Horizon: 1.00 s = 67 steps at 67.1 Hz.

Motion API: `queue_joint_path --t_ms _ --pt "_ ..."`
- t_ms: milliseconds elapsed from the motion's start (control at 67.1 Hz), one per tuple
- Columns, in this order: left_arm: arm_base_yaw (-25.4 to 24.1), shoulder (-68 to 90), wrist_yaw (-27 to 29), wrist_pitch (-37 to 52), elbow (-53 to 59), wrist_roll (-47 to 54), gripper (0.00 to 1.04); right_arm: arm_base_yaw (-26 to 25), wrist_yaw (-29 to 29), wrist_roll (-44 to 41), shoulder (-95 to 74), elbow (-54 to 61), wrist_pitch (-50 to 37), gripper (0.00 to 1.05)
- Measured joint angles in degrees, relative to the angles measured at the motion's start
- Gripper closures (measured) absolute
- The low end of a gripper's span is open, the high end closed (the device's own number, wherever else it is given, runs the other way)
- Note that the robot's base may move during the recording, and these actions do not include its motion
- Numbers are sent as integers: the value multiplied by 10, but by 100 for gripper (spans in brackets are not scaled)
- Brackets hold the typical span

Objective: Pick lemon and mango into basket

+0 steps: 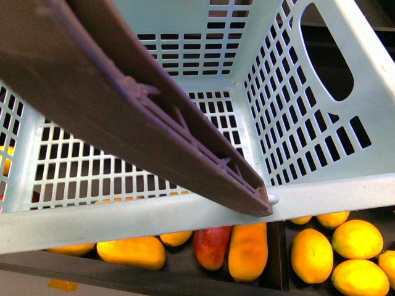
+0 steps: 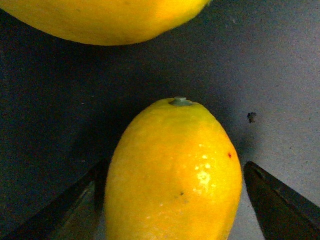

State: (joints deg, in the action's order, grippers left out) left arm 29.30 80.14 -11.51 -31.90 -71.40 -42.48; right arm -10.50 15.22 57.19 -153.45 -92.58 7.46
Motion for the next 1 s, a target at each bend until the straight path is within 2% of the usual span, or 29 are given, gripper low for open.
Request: queue_joint_path --t_ms 104,209,373,626,716,850,999 --pt "0 0 0 0 0 0 91 2 1 -17 10 25 -27 50" --pt "0 0 0 0 0 0 91 9 14 -57 41 75 -75 55" --pt "0 0 0 0 0 0 91 23 -6 -143 135 179 -167 56" --pt "0 0 0 0 0 0 91 57 -84 -294 375 368 -287 56" --pt "0 0 0 0 0 0 91 73 -105 -345 472 430 -297 56" --pt "0 0 0 0 0 0 91 114 -103 -393 626 494 -302 56" --pt "0 0 0 0 0 0 91 176 -96 -422 736 497 -277 56"
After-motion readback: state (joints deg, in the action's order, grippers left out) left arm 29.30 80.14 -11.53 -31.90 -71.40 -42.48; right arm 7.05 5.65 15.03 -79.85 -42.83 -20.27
